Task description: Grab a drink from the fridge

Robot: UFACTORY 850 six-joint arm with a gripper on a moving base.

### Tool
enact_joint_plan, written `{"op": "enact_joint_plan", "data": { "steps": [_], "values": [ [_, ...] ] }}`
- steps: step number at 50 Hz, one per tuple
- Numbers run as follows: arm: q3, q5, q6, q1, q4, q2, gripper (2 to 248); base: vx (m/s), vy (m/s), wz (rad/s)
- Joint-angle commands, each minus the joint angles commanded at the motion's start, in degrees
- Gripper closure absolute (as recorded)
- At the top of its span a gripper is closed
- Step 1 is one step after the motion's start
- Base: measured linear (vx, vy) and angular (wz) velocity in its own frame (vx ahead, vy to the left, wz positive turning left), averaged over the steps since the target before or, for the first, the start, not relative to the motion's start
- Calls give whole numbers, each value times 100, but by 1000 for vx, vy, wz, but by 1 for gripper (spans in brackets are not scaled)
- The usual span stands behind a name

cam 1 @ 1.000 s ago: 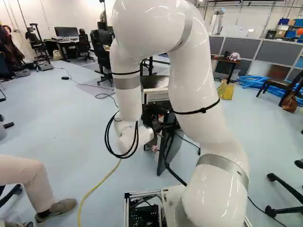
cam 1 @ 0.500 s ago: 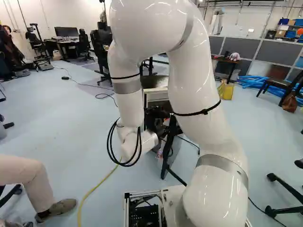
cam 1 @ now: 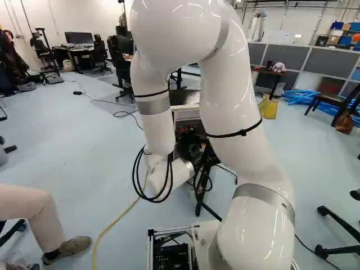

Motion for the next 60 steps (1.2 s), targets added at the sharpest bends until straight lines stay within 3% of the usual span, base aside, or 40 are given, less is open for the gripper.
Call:
{"op": "enact_joint_plan", "data": {
  "steps": [60],
  "values": [
    [-286,0,0,-1709,3,27,3,0,0,0]
  ]
}}
